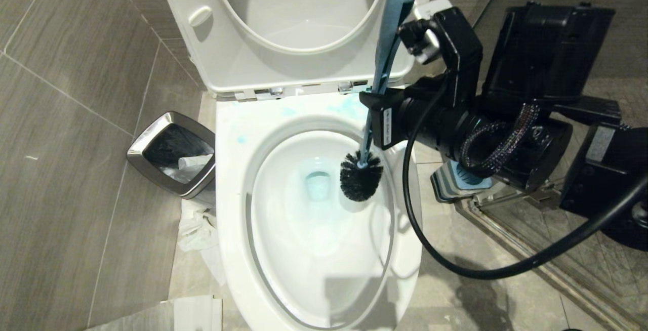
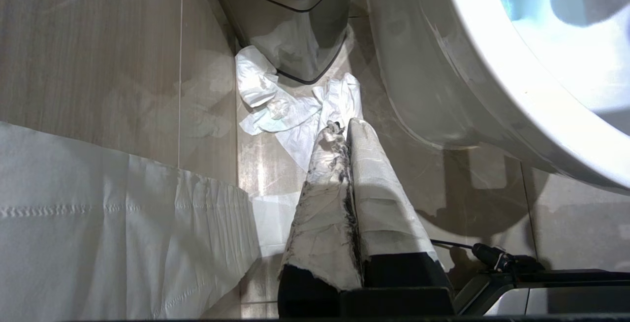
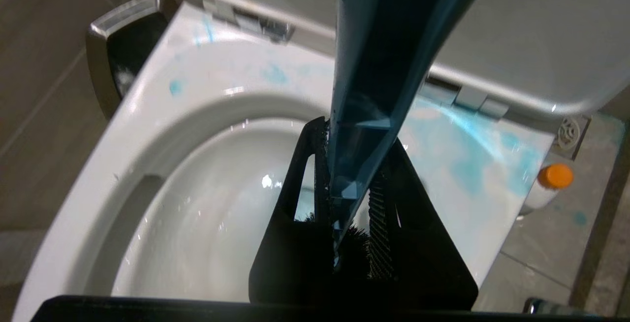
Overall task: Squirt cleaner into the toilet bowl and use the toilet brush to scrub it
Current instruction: Scrub the toilet bowl, then put the toilet brush back
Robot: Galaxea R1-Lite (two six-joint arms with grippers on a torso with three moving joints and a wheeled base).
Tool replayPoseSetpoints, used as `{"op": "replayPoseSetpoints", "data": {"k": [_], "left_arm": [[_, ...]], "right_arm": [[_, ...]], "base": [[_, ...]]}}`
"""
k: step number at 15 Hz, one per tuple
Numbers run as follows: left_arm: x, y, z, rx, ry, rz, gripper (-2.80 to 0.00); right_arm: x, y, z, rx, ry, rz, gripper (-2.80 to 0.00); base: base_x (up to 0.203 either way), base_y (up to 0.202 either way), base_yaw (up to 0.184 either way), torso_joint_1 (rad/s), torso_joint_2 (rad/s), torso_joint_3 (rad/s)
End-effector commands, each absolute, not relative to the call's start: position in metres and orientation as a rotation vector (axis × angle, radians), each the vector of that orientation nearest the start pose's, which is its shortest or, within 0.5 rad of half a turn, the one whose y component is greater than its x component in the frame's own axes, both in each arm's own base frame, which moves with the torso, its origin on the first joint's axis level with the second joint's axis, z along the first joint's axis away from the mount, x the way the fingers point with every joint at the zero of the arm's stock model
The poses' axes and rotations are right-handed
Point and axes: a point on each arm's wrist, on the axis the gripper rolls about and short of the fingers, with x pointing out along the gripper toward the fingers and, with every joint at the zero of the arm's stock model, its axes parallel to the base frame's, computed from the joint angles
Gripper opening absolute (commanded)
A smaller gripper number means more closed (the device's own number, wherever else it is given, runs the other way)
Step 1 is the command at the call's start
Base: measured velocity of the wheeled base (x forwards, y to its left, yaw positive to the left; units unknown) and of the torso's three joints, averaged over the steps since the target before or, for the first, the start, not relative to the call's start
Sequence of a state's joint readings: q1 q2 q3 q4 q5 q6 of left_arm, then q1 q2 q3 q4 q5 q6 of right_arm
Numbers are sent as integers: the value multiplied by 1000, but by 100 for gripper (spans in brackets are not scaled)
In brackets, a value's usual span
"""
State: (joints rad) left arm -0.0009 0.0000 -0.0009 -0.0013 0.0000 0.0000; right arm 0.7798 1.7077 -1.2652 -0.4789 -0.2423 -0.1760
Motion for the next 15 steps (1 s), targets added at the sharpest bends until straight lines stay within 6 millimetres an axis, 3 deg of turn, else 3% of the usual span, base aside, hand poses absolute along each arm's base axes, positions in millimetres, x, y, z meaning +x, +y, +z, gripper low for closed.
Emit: {"op": "replayPoseSetpoints", "data": {"k": [1,5,9,11,15], "left_arm": [[-23,0,76,0,-2,-1,-280],[-23,0,76,0,-3,1,-280],[-23,0,76,0,-3,0,-280],[-23,0,76,0,-3,0,-280],[-23,0,76,0,-2,-1,-280]], "right_arm": [[232,230,323,-104,-165,543,-280],[201,201,373,-43,-269,540,-280],[163,159,388,-62,-238,527,-280],[165,138,386,-82,-215,455,-280],[197,91,383,-119,-190,212,-280]], "base": [[0,0,0,0,0,0],[0,0,0,0,0,0],[0,0,0,0,0,0],[0,0,0,0,0,0],[0,0,0,0,0,0]]}}
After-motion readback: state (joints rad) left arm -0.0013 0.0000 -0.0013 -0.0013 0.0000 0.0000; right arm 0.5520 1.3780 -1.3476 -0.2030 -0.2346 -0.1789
